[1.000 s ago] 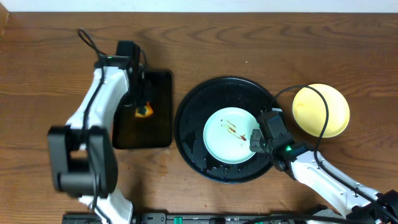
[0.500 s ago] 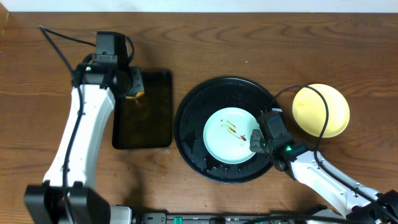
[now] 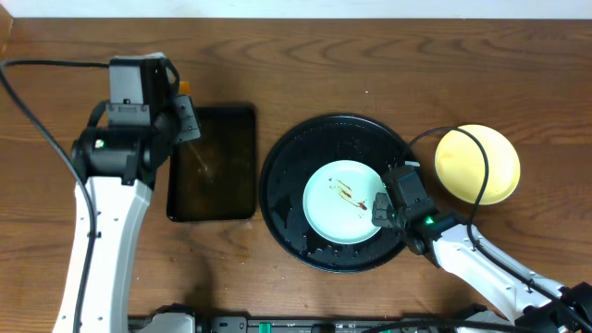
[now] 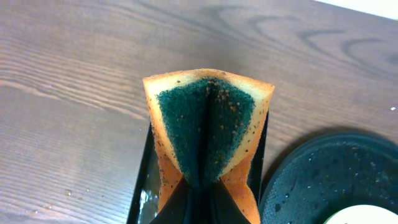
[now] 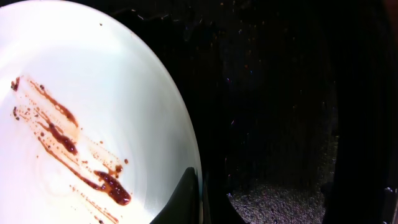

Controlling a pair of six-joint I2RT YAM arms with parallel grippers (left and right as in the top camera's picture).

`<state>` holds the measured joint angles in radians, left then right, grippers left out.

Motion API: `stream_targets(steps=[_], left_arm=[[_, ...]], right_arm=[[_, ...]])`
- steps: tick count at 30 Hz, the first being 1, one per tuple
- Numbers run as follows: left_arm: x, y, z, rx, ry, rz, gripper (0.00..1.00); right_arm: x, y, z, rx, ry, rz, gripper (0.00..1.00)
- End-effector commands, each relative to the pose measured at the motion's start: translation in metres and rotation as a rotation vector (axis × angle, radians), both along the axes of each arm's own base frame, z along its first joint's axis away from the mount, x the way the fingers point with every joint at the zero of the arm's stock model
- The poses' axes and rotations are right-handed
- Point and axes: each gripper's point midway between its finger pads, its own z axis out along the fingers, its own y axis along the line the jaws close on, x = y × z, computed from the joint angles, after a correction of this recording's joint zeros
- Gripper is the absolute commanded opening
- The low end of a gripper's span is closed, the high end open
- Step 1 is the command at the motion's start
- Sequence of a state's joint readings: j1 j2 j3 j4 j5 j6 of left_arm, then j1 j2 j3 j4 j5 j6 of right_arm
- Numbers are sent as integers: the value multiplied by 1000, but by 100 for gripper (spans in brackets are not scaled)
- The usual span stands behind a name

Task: Clean dirty plates on tray and stack at the side
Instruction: 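Lift the wet sponge with left gripper and carry it over the green plate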

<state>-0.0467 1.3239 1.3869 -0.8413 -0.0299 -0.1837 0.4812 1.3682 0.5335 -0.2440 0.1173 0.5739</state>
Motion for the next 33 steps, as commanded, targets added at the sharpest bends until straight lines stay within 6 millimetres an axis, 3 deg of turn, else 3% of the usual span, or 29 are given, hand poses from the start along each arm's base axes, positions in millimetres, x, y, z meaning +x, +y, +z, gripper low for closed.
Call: stream_targets(steps=[1, 8, 19, 24, 33], left_arm=[[-2, 3, 12, 4, -39, 17, 7], [-1, 3, -4, 6, 3, 17, 7], [1, -1, -108, 6, 301, 5, 7], [1, -15, -141, -60, 405, -34, 7], [-7, -19, -151, -81, 462, -43, 7]], right_arm=[[1, -5, -1, -29, -3, -16, 1], [1, -5, -1, -29, -2, -15, 1], [-3, -7, -4, -38, 16, -15, 2], [-7, -8, -6, -45, 29, -15, 2], [-8, -9, -8, -48, 35, -15, 1]])
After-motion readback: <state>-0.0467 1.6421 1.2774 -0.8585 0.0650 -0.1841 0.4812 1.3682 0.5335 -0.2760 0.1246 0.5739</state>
